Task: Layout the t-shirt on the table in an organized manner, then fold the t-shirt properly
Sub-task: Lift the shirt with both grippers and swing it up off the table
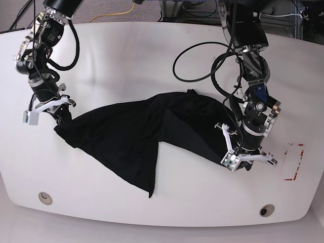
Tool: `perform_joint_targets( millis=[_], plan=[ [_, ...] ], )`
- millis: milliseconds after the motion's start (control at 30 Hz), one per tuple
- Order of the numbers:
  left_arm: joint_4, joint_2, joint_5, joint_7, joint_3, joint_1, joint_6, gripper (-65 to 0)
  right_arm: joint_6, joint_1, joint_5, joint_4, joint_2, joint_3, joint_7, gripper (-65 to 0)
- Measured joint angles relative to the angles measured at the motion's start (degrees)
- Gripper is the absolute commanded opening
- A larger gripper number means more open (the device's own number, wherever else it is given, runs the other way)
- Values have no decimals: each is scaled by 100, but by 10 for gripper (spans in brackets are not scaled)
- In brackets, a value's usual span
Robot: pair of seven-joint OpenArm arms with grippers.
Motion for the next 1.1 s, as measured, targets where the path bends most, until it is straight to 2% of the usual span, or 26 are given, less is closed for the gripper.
perform_joint_targets(
  millis=[333,467,700,1100],
  plan=[
    [278,442,0,260,-400,-966,28,-650,-4,612,-7,2,549,-7,-44,-650],
    [278,461,-2,348,-542,-1360,31,-650,2,866,0,-4,826,-31,-46,-650],
    [278,457,20,1067,-590,-2083,33,-650,-2,1488,-13,-13,1364,-133,-42,-650],
    [293,459,17,1110,-595,-2900,46,-650,20,3143,17,-879,2127,-850,-52,-650]
  ],
)
